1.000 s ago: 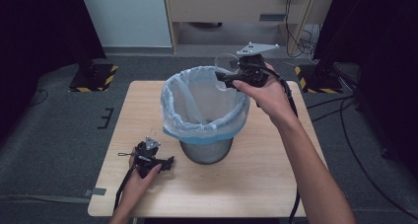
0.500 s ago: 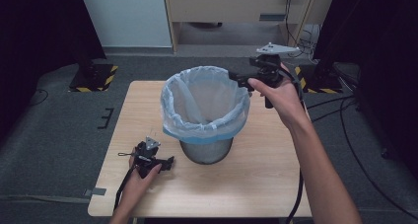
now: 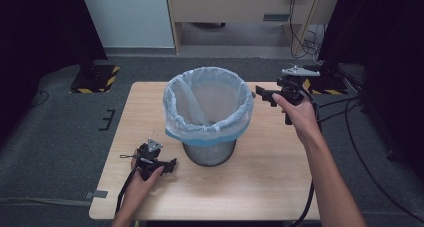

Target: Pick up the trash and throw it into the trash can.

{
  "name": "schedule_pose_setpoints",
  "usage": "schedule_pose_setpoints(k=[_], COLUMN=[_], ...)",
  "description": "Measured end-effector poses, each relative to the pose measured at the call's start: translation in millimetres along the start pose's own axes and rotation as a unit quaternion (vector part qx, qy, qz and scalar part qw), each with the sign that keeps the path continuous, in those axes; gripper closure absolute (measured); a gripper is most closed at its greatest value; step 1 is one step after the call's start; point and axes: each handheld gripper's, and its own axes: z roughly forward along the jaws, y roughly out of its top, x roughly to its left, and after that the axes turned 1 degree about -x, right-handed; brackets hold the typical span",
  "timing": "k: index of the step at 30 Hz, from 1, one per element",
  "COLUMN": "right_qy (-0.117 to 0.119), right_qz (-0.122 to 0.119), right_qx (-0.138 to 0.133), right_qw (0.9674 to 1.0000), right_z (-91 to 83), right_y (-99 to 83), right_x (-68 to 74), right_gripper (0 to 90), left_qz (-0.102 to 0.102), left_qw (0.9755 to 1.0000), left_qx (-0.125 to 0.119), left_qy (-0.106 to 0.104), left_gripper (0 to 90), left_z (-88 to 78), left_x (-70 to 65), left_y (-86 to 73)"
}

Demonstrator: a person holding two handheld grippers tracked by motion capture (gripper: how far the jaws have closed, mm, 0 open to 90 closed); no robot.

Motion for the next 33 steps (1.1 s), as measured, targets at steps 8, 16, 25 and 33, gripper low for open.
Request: schedule_pose_setpoints(k=[8,16,25,33], right_qy=[-0.016,-0.027,-0.047,-0.075], right_qz=[0.010,0.016,0.013,0.001], right_qx=[0.042,0.079,0.139,0.178], right_qw=[0.9989,0.9964,0.9890,0.9812], right_z=[19.6,33.8,54.6,71.0], right_y=[-42.6,-76.1,-118.4,-145.4], right_x=[-14.7,-21.7,-19.8,-12.8], right_gripper=[6.8,6.7,6.7,7.2], left_qz=[0.000,0.000,0.000,0.000], left_qw=[1.0000,1.0000,1.0000,1.0000], left_qx=[0.000,0.000,0.000,0.000], left_qy=[0.000,0.000,0.000,0.000], left_gripper=[0.0,0.0,0.0,0.0], left_z=[0.0,0.0,0.0,0.0], left_x=[0.0,0.0,0.0,0.0], left_y=[0.0,0.0,0.0,0.0])
